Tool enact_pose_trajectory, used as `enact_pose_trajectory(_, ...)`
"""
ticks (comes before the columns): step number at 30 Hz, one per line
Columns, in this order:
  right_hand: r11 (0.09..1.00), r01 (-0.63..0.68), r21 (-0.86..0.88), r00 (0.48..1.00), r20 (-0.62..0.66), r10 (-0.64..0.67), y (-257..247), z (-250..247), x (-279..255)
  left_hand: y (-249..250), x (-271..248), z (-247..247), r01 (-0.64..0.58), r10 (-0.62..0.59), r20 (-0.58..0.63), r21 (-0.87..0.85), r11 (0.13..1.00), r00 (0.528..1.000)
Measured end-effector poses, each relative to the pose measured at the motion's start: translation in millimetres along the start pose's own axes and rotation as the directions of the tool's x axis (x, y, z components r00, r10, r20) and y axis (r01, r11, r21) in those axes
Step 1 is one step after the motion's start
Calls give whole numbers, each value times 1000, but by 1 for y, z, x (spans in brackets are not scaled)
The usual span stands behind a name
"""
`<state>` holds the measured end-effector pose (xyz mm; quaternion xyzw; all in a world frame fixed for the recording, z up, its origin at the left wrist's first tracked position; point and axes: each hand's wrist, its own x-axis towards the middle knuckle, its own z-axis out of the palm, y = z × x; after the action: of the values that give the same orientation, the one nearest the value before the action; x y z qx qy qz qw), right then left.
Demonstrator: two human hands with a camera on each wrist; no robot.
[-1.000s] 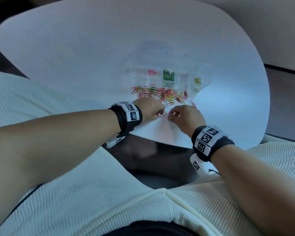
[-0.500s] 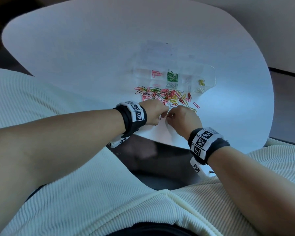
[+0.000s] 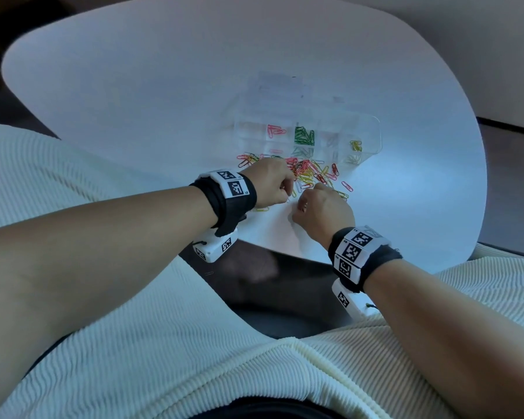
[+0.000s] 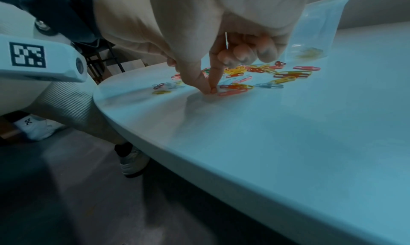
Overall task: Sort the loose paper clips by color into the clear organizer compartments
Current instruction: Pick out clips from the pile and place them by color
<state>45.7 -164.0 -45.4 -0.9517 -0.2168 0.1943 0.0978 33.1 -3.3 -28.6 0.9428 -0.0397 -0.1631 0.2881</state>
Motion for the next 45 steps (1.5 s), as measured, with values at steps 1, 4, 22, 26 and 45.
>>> enact_pose_trajectory(1,1000,-1,-23,1000,6,1,-1,0,1,1,0,0,9,-9,-9,-15,1000,1000)
enact_pose_trajectory(4,998,13,-69,999,38,-11,-4,0,2,1,1,1,32,-31,5,-65,997,999)
enact_pose_trajectory(22,978,115,-174,993,37,-110,-4,2,3,-5,11,14,1,-1,-4,50,999,1000)
enact_pose_trajectory(26,1000,22,7,1000,7,-22,0,-10,8,-3,12,14,20,-20,9,-14,1000,1000)
enact_pose_trajectory(45,697,-311,647,930,56,363,37,-36,33,1,9,19,-50,-1,151,339,939,989)
